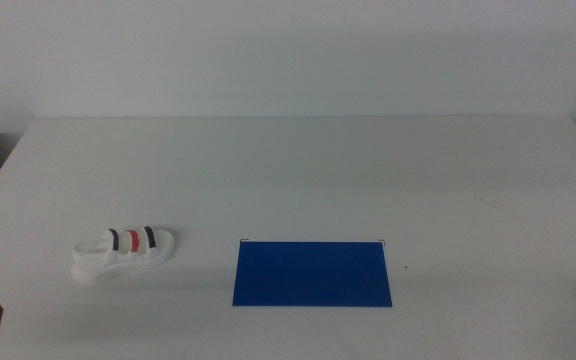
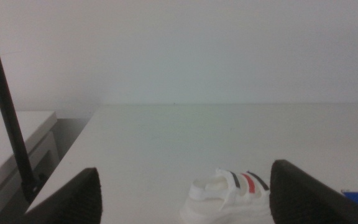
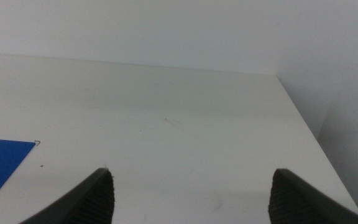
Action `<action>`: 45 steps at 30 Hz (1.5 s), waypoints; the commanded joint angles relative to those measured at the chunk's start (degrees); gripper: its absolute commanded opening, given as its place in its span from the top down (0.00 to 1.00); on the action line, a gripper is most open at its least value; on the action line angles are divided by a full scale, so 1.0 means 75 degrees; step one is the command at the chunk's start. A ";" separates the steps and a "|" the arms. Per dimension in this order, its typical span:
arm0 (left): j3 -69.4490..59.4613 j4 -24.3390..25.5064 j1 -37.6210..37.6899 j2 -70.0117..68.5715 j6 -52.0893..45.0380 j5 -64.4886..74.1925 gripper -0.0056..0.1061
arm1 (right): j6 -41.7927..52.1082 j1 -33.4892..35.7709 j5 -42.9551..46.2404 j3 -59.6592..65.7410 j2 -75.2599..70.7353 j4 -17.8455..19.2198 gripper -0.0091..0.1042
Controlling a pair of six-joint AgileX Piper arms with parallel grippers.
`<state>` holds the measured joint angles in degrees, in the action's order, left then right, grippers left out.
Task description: Use one arm to grab the shoe from the table and place it on the mat.
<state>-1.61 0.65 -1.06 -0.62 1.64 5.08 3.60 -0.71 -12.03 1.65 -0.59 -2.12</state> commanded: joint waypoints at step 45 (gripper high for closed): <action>0.9256 -0.0086 0.1414 0.9594 -0.3511 0.7879 0.13 | 0.0062 -0.0019 0.0583 0.0037 -0.0198 0.0068 0.35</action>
<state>65.79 0.85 9.25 72.18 -22.06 64.52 3.60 -0.71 -12.03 1.65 -0.59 -2.12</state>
